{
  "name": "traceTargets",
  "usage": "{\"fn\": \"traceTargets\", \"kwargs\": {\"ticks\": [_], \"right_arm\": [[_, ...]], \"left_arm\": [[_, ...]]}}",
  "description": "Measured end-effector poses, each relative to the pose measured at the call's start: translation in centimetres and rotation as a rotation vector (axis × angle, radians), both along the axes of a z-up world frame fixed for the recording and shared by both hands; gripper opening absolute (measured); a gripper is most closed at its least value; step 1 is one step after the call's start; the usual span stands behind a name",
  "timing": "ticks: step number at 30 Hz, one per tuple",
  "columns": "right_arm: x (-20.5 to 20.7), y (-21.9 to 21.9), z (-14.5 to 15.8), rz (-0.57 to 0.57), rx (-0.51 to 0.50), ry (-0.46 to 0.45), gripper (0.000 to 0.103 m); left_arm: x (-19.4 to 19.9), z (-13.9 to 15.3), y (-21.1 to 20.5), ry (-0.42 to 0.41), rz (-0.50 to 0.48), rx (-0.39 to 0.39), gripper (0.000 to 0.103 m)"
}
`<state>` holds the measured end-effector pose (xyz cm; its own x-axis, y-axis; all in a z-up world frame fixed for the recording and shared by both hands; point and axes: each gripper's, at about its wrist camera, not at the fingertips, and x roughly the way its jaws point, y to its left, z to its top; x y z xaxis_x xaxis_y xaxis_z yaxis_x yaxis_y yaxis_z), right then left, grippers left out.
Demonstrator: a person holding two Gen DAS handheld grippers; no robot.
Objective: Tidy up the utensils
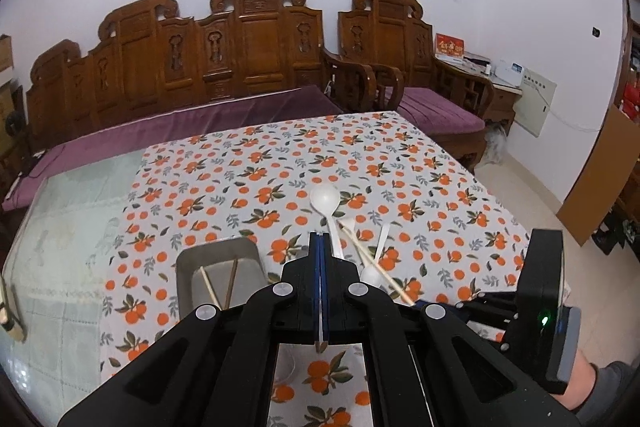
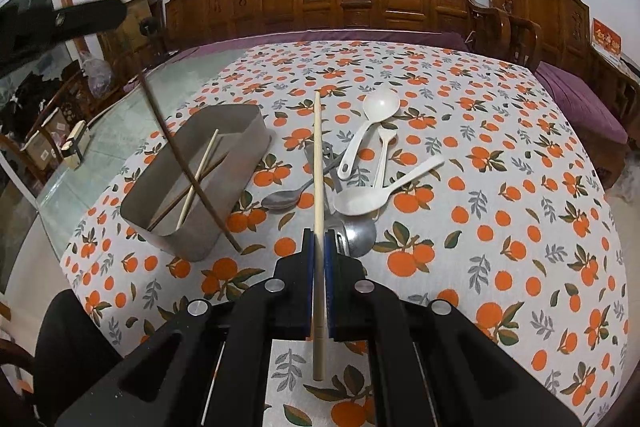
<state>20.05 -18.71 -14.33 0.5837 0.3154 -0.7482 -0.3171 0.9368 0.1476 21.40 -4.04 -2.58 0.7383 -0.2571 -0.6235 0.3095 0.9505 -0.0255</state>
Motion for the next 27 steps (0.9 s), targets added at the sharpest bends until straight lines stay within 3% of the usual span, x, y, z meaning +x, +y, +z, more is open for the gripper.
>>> {"fn": "traceTargets", "kwargs": {"ticks": [13, 17, 19, 20, 23, 27], "right_arm": [[1.6, -2.5, -0.2, -0.029, 0.019, 0.024, 0.006], [1.8, -3.7, -0.4, -0.047, 0.047, 0.031, 0.006], [1.9, -4.0, -0.6, -0.05, 0.056, 0.032, 0.006], [1.9, -4.1, -0.7, -0.049, 0.06, 0.033, 0.006], [2.3, -4.5, -1.2, -0.053, 0.082, 0.042, 0.006], [2.8, -5.0, -1.7, -0.051, 0.113, 0.047, 0.006]], "left_arm": [[3.5, -1.0, 0.2, 0.061, -0.017, 0.006, 0.0], [5.8, -3.9, 0.5, 0.169, 0.02, 0.004, 0.001], [6.8, -5.7, 0.3, 0.21, 0.035, 0.027, 0.02], [7.5, -6.8, 0.1, 0.245, 0.038, 0.043, 0.022], [9.5, -9.9, -0.8, 0.362, 0.042, 0.094, 0.022], [11.6, -12.4, -2.3, 0.443, 0.034, 0.178, 0.019]]}}
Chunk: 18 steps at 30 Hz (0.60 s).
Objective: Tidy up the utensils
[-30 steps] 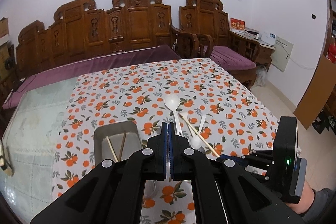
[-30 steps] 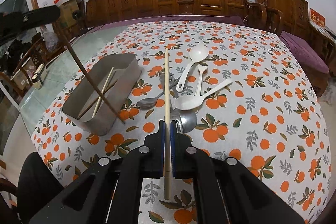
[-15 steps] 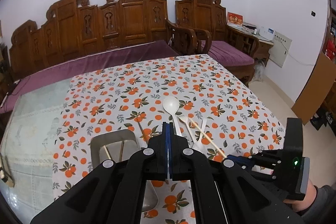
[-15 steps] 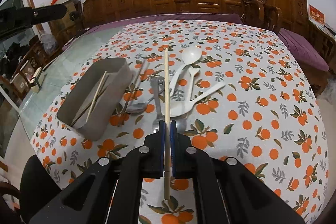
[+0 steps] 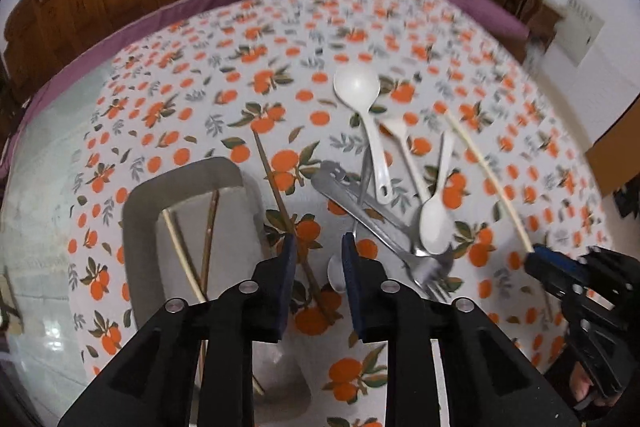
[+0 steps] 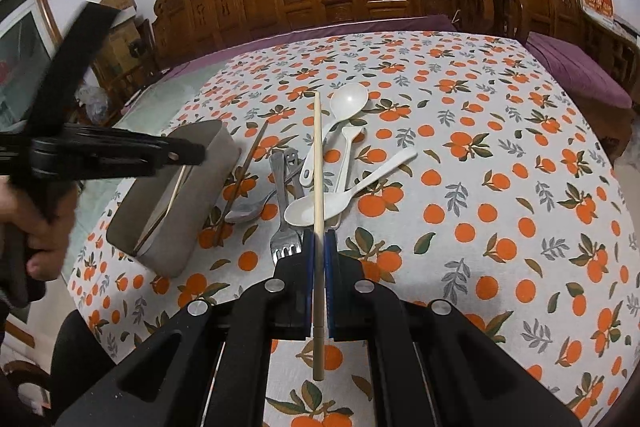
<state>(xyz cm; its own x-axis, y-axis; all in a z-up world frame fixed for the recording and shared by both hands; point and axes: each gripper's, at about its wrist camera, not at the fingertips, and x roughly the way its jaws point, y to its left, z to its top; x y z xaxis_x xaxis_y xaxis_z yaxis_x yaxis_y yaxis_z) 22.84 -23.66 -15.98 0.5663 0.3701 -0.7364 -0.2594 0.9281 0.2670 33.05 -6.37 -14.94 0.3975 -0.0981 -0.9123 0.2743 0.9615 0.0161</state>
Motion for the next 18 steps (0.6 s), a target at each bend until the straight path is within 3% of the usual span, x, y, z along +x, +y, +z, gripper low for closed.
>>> {"fn": "traceTargets", "kwargs": {"ticks": [4, 11, 18], "right_arm": [[0.4, -0.3, -0.3, 0.003, 0.029, 0.005, 0.006], [0.7, -0.3, -0.4, 0.015, 0.066, 0.0, 0.006], [0.6, -0.7, -0.1, 0.012, 0.097, -0.007, 0.006]], "left_arm": [[2.3, -2.7, -0.6, 0.107, 0.017, 0.059, 0.014], [3.7, -5.8, -1.0, 0.193, 0.042, 0.189, 0.011], [4.3, -6.9, -0.8, 0.248, 0.07, 0.204, 0.011]]}}
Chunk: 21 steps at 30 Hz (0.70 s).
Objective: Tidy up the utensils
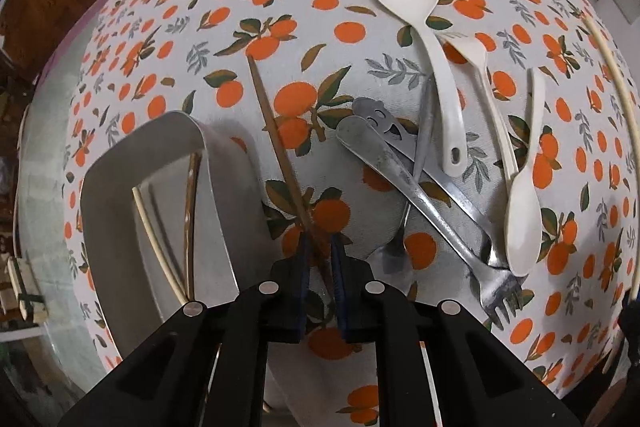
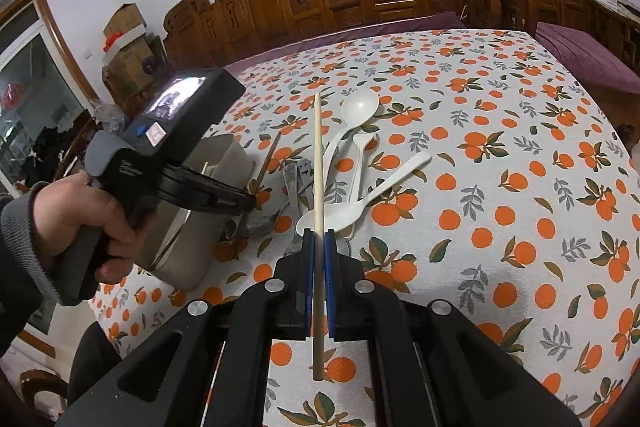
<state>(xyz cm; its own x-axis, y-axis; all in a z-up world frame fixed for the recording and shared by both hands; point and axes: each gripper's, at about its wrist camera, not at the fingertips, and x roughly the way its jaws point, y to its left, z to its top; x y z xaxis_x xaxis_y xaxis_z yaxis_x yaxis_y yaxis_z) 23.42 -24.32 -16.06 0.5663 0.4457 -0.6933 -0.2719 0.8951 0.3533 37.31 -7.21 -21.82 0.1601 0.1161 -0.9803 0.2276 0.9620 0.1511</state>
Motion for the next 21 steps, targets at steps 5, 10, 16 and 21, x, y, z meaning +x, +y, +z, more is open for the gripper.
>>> {"fn": "traceTargets", "kwargs": {"ticks": [5, 10, 16, 21], "right_arm": [[-0.2, -0.1, 0.4, 0.001, 0.013, -0.009, 0.006], [-0.3, 0.0, 0.7, 0.005, 0.02, -0.015, 0.006], [-0.4, 0.0, 0.7, 0.005, 0.023, -0.013, 0.006], [-0.3, -0.1, 0.8, 0.005, 0.024, -0.015, 0.006]], "left_arm": [[0.1, -0.2, -0.5, 0.003, -0.004, 0.024, 0.011], [1.1, -0.6, 0.3, 0.009, 0.001, 0.059, 0.011], [1.2, -0.6, 1.1, 0.013, 0.025, 0.012, 0.012], [1.1, -0.6, 1.4, 0.011, 0.022, -0.009, 0.007]]}}
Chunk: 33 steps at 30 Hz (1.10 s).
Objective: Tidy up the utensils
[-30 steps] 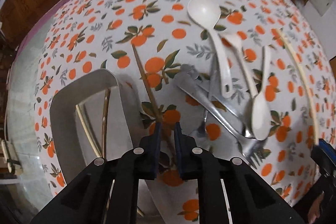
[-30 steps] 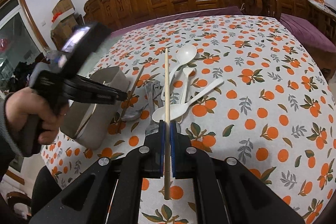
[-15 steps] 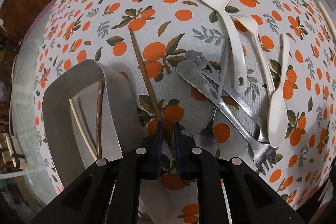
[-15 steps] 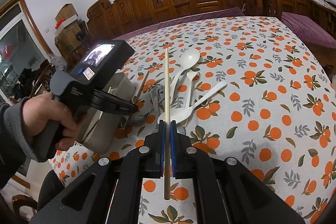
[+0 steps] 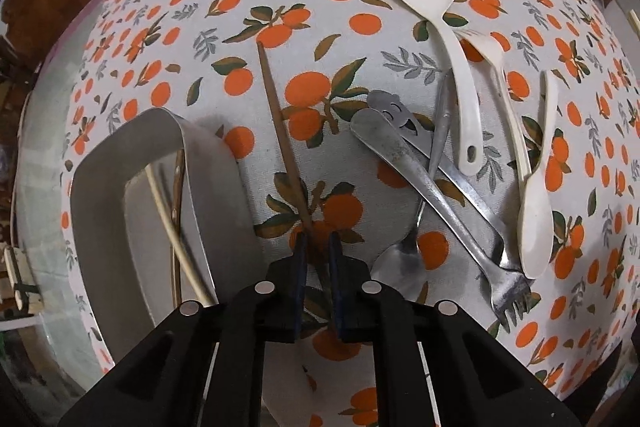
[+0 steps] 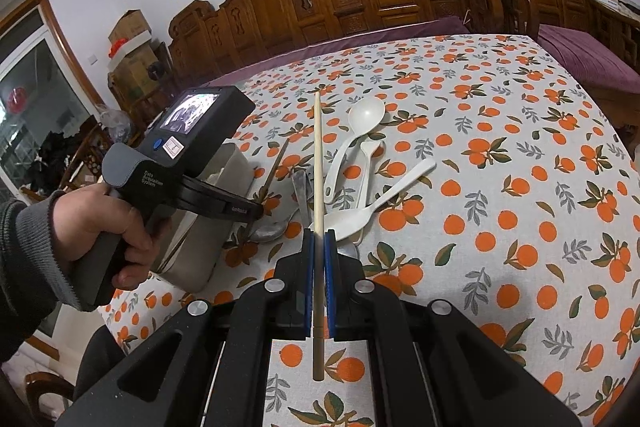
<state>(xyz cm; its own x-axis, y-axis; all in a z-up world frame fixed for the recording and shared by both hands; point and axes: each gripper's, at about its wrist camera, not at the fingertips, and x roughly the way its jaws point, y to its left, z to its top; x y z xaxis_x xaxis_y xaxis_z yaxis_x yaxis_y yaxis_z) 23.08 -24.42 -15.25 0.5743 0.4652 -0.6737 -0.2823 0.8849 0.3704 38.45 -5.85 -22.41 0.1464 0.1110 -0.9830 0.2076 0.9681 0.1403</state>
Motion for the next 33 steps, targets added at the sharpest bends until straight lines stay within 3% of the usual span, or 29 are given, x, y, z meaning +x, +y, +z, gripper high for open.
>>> {"fn": "traceTargets", "kwargs": {"ticks": [5, 12, 21, 27, 33], "right_arm": [[0.1, -0.2, -0.1, -0.003, -0.006, 0.003, 0.006], [0.3, -0.4, -0.2, -0.012, -0.035, 0.015, 0.006], [0.8, 0.9, 0.9, 0.008, -0.079, 0.014, 0.006], [1.4, 3.8, 2.5, 0.052, -0.081, 0.004, 0.006], [1.7, 7.9, 3.5, 0.112, -0.077, 0.001, 0.006]], "left_arm": [[-1.7, 0.0, -0.7, -0.027, -0.042, 0.009, 0.005], [-3.4, 0.9, -1.6, -0.052, -0.054, -0.051, 0.003], [-5.3, 6.5, -0.6, -0.148, -0.057, -0.18, 0.003], [-7.5, 10.6, 2.7, -0.23, -0.037, -0.261, 0.003], [-8.6, 10.4, 8.0, -0.246, 0.009, -0.279, 0.003]]}}
